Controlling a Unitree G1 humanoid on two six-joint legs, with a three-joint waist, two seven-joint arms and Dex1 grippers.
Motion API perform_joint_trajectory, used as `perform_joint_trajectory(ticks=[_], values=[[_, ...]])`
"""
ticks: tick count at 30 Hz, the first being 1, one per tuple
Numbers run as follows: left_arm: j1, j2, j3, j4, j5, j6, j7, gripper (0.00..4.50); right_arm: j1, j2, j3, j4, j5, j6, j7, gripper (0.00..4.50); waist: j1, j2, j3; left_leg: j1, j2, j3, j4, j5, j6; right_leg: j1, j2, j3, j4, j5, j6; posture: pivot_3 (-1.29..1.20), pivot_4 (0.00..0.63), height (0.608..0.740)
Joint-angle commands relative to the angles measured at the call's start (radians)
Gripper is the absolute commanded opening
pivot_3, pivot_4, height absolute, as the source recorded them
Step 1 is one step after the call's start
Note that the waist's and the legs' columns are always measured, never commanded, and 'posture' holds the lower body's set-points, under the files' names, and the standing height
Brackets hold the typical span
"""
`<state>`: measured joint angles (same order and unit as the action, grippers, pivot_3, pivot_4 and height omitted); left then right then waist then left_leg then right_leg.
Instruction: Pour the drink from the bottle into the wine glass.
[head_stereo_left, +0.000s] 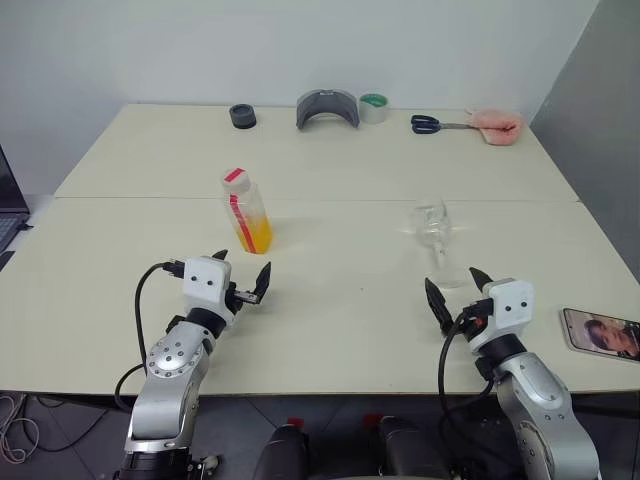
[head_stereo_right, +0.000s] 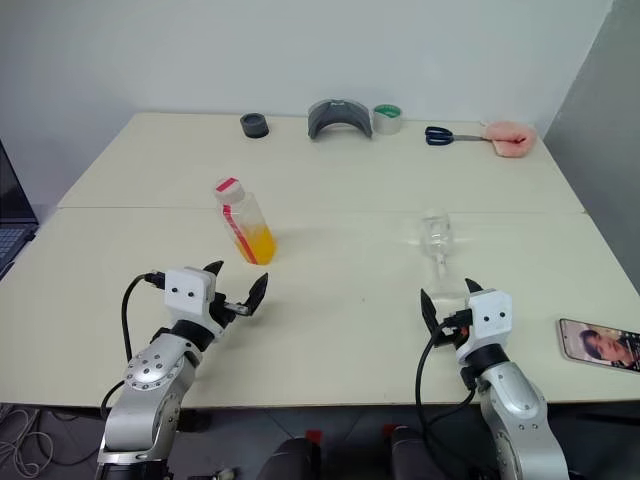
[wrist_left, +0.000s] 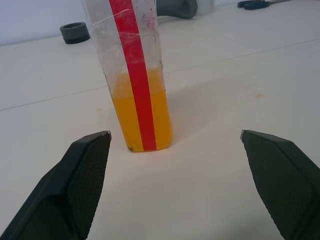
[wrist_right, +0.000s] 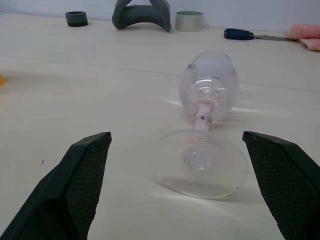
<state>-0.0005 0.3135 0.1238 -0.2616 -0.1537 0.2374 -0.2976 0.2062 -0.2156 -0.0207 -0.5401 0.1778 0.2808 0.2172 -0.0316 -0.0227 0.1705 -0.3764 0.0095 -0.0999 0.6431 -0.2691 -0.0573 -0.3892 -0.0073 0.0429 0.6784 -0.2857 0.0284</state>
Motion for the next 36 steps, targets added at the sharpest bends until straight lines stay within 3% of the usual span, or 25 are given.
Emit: perform_joint_trajectory(ticks=[1, 25, 32, 36], values=[[0.002, 0.010, 0.000, -0.049, -0.010, -0.011, -0.017, 4.47, 0.001, 0.000, -0.016, -0.036, 0.003, -0.017, -0.002, 4.50, 0.000, 0.000, 0.000, 0.000, 0.000, 0.000, 0.000, 0.000, 0.000, 0.000, 0.000, 0.000, 0.000, 0.000, 0.000, 0.00, 0.150, 0.740], [-0.009, 0.016, 0.013, -0.022, -0.029, -0.011, -0.045, 4.47, -0.026, -0.033, -0.017, -0.016, -0.005, -0.032, 0.019, 4.50, 0.000, 0.000, 0.000, 0.000, 0.000, 0.000, 0.000, 0.000, 0.000, 0.000, 0.000, 0.000, 0.000, 0.000, 0.000, 0.00, 0.150, 0.740], [-0.002, 0.007, 0.027, -0.023, -0.014, -0.028, -0.007, 4.47, -0.062, -0.112, -0.014, 0.011, 0.043, -0.078, 0.154, 4.50, 0.000, 0.000, 0.000, 0.000, 0.000, 0.000, 0.000, 0.000, 0.000, 0.000, 0.000, 0.000, 0.000, 0.000, 0.000, 0.00, 0.150, 0.740], [-0.012, 0.015, 0.033, -0.022, -0.009, -0.012, 0.013, 4.47, -0.105, -0.207, -0.034, -0.056, 0.154, 0.000, 0.270, 4.50, 0.000, 0.000, 0.000, 0.000, 0.000, 0.000, 0.000, 0.000, 0.000, 0.000, 0.000, 0.000, 0.000, 0.000, 0.000, 0.00, 0.150, 0.740]])
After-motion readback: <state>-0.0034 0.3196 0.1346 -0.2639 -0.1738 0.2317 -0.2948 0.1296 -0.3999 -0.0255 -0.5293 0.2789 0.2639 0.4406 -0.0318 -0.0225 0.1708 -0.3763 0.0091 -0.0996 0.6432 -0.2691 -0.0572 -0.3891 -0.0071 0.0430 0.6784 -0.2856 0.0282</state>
